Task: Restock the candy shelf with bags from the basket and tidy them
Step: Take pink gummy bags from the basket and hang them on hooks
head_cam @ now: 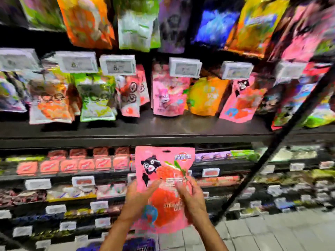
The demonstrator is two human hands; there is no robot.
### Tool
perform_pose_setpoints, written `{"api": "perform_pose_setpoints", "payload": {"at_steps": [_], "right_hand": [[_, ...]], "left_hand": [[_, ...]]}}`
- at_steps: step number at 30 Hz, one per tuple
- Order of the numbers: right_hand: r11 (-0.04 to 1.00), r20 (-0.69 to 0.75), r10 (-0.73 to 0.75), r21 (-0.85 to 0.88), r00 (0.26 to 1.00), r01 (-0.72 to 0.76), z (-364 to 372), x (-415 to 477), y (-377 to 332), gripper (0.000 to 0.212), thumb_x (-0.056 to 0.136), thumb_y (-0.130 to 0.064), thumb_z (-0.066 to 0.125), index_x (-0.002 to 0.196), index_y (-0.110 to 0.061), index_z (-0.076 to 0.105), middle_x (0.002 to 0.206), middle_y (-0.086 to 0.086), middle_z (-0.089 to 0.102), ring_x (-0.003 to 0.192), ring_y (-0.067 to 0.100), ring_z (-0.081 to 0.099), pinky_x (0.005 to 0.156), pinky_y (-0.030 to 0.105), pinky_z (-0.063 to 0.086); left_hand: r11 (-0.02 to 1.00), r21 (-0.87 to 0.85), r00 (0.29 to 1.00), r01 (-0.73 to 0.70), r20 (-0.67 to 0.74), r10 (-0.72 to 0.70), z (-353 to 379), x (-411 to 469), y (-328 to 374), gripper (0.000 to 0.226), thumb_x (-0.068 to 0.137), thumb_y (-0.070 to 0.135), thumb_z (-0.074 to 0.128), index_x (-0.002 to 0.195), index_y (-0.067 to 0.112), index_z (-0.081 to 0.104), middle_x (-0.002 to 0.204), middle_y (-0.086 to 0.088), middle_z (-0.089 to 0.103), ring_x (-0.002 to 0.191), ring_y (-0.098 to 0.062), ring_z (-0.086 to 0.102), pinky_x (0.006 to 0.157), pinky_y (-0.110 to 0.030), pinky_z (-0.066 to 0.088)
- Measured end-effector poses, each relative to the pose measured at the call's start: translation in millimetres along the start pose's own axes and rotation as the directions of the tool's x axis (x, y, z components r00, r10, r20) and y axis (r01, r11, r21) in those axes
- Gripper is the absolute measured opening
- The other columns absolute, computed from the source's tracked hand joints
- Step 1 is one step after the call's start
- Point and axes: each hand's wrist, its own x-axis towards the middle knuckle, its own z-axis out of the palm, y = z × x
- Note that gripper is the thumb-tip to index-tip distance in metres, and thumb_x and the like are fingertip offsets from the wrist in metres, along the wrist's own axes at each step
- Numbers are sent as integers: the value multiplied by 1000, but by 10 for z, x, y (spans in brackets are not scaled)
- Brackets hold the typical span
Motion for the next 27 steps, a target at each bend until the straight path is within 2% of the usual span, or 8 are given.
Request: {"api": "perform_pose_setpoints", "payload": {"at_steps": [2,6,9,11,13,18,23,27], "right_hand": [[999,-31,-49,11,998,49,-307,67,-175,61,59,-55,80,107,-18,67,100,7,74,87,14,70,73,28,57],[982,-121,-186,-26,975,185,-976,231,-478,50,63,-54,80,105,-32,65,103,-5,73,95,7,68,81,18,52],[970,-155,-239,3,959,243,-1499,414,-731,54,63,-59,82,108,-37,61,108,-8,71,100,6,67,81,19,53],[965,-172,-253,17,952,260,-1832,538,-900,60,57,-67,81,109,-45,61,112,-9,70,105,9,67,84,27,54],[961,-172,-264,37,949,274,-2112,655,-1040,62,59,-65,81,113,-39,61,112,-4,71,102,15,69,80,30,56],[944,-245,-305,49,921,325,-2533,908,-1253,58,66,-53,79,113,-22,63,101,4,75,88,19,72,69,30,58],[928,-279,-331,75,901,365,-2676,1225,-1422,36,76,-40,78,106,-24,66,92,0,76,79,12,70,66,27,57],[906,-328,-370,82,869,416,-2671,1504,-1605,50,78,-35,77,117,-8,61,98,3,74,81,9,69,67,24,56]], "left_hand": [[995,21,994,-102,39,101,352,26,147,24,71,31,79,87,16,69,72,26,71,65,13,63,61,-3,43],[979,57,973,-194,142,184,1104,96,415,16,79,11,76,78,25,67,67,34,67,63,20,60,59,1,41],[986,-16,968,-166,188,166,1689,100,610,10,77,21,79,84,18,74,78,10,76,77,-5,72,72,-23,57],[982,-86,962,-169,201,183,2057,112,744,30,70,34,79,93,15,75,86,0,77,85,-20,74,75,-34,59],[975,-115,958,-192,192,212,2372,142,863,36,68,38,78,95,14,74,88,-1,77,86,-21,74,75,-30,59],[972,-158,962,-174,183,202,2905,242,1042,28,74,28,81,96,11,74,89,-6,77,89,-28,73,79,-43,58],[968,-138,950,-209,204,234,3178,507,1243,27,76,34,80,96,17,74,87,2,77,83,-15,74,71,-30,58],[958,-170,939,-233,215,267,3310,818,1401,24,75,34,82,94,20,74,88,2,77,85,-15,74,75,-33,58]]}}
